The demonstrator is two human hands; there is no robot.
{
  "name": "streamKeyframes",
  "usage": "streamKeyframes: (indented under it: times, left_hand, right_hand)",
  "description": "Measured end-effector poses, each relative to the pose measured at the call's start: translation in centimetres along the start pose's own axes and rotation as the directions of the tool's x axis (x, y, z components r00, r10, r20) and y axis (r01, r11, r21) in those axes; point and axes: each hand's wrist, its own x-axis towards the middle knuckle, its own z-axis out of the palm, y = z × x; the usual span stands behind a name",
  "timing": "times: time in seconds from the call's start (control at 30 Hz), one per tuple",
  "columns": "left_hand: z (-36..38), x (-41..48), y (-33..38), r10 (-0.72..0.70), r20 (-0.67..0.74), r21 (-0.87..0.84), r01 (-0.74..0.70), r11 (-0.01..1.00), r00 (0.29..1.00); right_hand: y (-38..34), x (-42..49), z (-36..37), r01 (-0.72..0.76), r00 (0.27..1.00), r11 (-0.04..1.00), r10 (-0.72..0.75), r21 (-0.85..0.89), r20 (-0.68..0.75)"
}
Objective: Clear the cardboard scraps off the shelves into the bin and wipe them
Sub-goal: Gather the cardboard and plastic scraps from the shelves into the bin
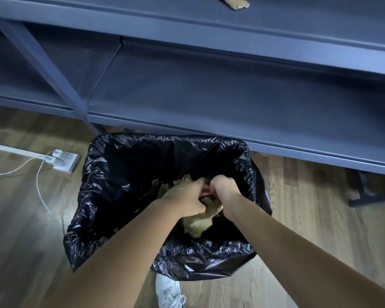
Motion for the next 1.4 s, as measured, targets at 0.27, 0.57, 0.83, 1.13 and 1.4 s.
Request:
streamKeyframes:
  times: [0.27, 0.57, 0.83, 1.13, 1.4]
  left_hand:
    - [-8.3, -2.1, 2.0, 0.199, -0.589, 0.114, -0.164, 0.980, 0.783]
    - [-24.8, -3.9, 8.2, 0.374, -0.894, 0.204, -0.521, 0.829, 0.245]
    - [-26.9, 1.5, 8.9, 0.190, -0.807, 0.033, -0.279, 0.960, 0.559]
    - [-29.3, 7.3, 10.5, 0.086, -0.758, 0.002, -0.129, 0.992, 0.646]
    - [-29.3, 10.5, 10.4, 0.099, -0.773, 0.104, -0.028, 0.994, 0.626]
  right_hand:
    - [-5.6, -4.4, -1.4, 0.601, 0.753, 0.746, -0.649, -0.287, -0.109]
    - [-22.6, -10.9, -4.3, 0.892, 0.253, 0.357, -0.903, -0.277, -0.347]
    - [-25.2, -4.9, -9.4, 0.539, 0.552, 0.520, -0.812, -0.663, -0.188]
    - [-29.5, -0.9, -11.1, 0.676, 0.512, 0.428, -0.858, -0.599, -0.036]
    - [-36.3, 2.7, -12.0, 0.610, 0.489, 0.379, -0.871, -0.696, -0.045]
